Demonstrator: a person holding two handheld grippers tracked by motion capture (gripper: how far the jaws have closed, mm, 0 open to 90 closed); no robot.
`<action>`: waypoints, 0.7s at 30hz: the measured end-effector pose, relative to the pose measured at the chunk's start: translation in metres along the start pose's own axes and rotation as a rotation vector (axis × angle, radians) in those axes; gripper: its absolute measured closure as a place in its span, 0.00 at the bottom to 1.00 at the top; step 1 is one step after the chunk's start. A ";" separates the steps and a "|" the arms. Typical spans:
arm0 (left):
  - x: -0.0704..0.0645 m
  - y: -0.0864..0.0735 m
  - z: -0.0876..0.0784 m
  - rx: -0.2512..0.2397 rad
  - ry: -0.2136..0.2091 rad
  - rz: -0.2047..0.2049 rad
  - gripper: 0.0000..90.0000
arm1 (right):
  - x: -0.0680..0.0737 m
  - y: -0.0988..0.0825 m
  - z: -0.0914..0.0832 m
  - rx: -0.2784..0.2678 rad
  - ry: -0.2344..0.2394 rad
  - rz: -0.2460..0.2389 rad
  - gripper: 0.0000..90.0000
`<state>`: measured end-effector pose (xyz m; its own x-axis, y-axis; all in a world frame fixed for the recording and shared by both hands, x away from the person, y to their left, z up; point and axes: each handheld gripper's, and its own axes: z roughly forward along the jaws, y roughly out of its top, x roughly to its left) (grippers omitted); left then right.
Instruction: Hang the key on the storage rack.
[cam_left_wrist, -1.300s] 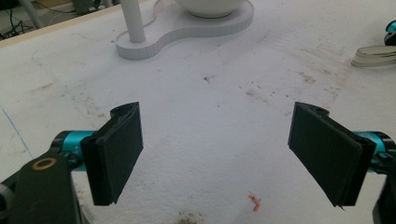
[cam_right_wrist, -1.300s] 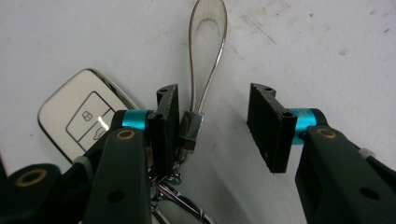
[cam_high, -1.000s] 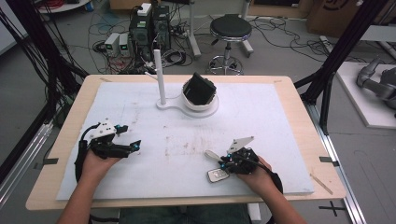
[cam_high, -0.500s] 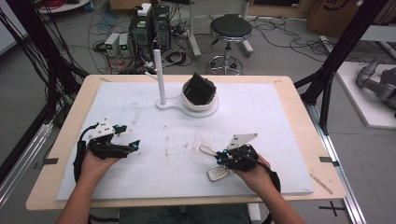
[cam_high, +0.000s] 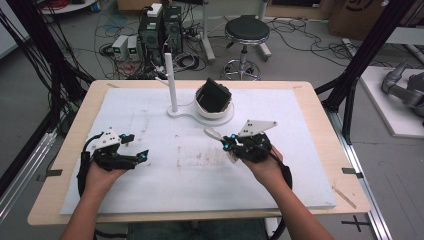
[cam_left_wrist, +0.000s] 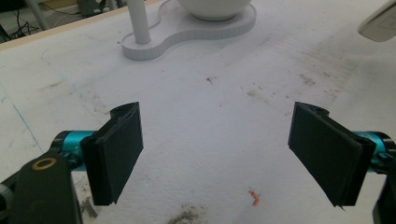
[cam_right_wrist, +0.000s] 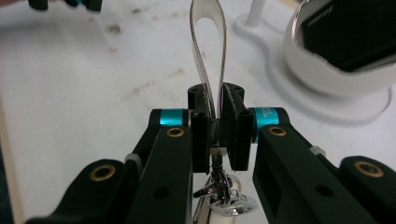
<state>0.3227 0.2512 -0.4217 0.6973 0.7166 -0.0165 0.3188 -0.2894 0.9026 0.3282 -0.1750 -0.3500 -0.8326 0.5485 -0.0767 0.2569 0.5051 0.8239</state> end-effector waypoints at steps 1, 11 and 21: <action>0.000 0.000 0.000 0.000 0.001 0.001 0.20 | 0.000 0.000 0.000 0.000 0.000 0.000 0.92; 0.001 -0.001 -0.001 -0.004 0.003 -0.003 0.20 | -0.019 0.046 0.016 -0.027 -0.022 -0.010 0.92; 0.001 0.001 -0.001 -0.006 0.000 0.001 0.20 | -0.035 0.091 0.035 -0.016 -0.068 -0.029 0.92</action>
<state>0.3227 0.2520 -0.4207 0.6974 0.7165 -0.0158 0.3146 -0.2863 0.9050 0.3977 -0.1249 -0.2916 -0.8041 0.5783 -0.1379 0.2253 0.5111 0.8295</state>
